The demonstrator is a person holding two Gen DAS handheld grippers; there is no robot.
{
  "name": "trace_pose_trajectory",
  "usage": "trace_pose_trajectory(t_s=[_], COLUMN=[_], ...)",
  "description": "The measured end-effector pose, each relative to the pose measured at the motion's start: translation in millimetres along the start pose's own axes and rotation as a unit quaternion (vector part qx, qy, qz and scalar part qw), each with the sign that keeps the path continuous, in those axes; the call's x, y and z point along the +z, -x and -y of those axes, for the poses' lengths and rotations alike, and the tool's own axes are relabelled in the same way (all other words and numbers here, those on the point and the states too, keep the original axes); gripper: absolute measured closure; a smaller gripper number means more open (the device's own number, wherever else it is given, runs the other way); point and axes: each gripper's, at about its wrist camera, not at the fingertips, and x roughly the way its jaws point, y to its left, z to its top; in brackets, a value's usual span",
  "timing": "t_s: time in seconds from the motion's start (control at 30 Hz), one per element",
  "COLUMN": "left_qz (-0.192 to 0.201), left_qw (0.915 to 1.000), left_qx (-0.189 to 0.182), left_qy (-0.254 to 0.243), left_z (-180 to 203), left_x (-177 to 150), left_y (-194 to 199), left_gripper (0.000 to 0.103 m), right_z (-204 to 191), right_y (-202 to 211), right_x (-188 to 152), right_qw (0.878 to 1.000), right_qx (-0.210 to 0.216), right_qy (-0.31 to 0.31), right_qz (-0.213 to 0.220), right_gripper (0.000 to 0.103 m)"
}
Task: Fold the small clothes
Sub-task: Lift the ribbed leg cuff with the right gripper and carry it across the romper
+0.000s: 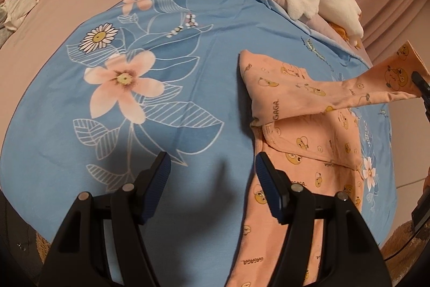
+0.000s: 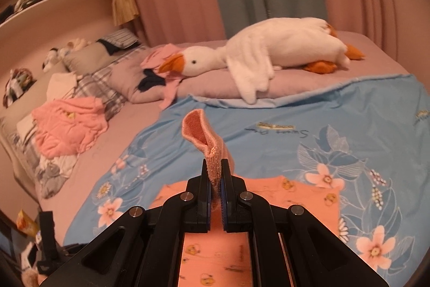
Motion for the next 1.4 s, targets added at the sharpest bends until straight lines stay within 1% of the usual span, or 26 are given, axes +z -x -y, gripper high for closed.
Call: trace_pose_trajectory(t_s=[0.13,0.3,0.5,0.8,0.83,0.9,0.93,0.97,1.07,1.33,1.4], left_qz=[-0.006,-0.010,-0.020,-0.019,-0.017,-0.011,-0.012,-0.014,-0.024,-0.024,-0.030], left_qw=[0.9999,0.9997,0.9994,0.9987,0.9987,0.9985,0.9984,0.9983,0.9970,0.9970,0.9969], left_qx=[-0.001,-0.003,-0.008,-0.019,-0.020,-0.027,-0.032,-0.037,-0.060,-0.063,-0.061], left_qy=[-0.015,-0.022,-0.027,-0.043,-0.044,-0.045,-0.045,-0.044,-0.042,-0.039,-0.039], left_z=[9.4,18.3,29.8,49.5,51.4,54.2,55.5,56.7,61.0,71.3,73.8], left_x=[-0.2,0.2,3.9,15.3,18.0,22.0,24.4,26.6,33.6,50.1,54.2], left_y=[-5.0,-9.0,-17.7,-26.2,-28.0,-30.5,-32.8,-35.2,-46.9,-62.4,-67.4], left_gripper=[0.038,0.039,0.039,0.039,0.040,0.051,0.059,0.063,0.072,0.072,0.072], right_z=[15.9,33.3,54.9,85.5,87.9,93.5,95.8,98.6,105.0,120.0,123.5], right_y=[1.7,0.6,-2.9,-10.5,-11.4,-13.2,-13.9,-14.9,-19.2,-33.3,-35.9], right_x=[-3.4,-10.2,-20.3,-42.7,-44.8,-50.0,-52.1,-54.9,-62.4,-87.3,-93.8], right_qw=[1.000,0.999,0.997,0.992,0.991,0.990,0.989,0.988,0.986,0.980,0.978], right_qx=[-0.005,-0.017,-0.030,-0.051,-0.053,-0.058,-0.060,-0.061,-0.067,-0.081,-0.080], right_qy=[-0.018,-0.035,-0.059,-0.100,-0.103,-0.109,-0.112,-0.115,-0.123,-0.139,-0.146], right_qz=[-0.005,-0.014,-0.033,-0.063,-0.066,-0.071,-0.074,-0.076,-0.085,-0.118,-0.125], right_gripper=[0.096,0.096,0.096,0.096,0.096,0.096,0.096,0.096,0.096,0.096,0.096])
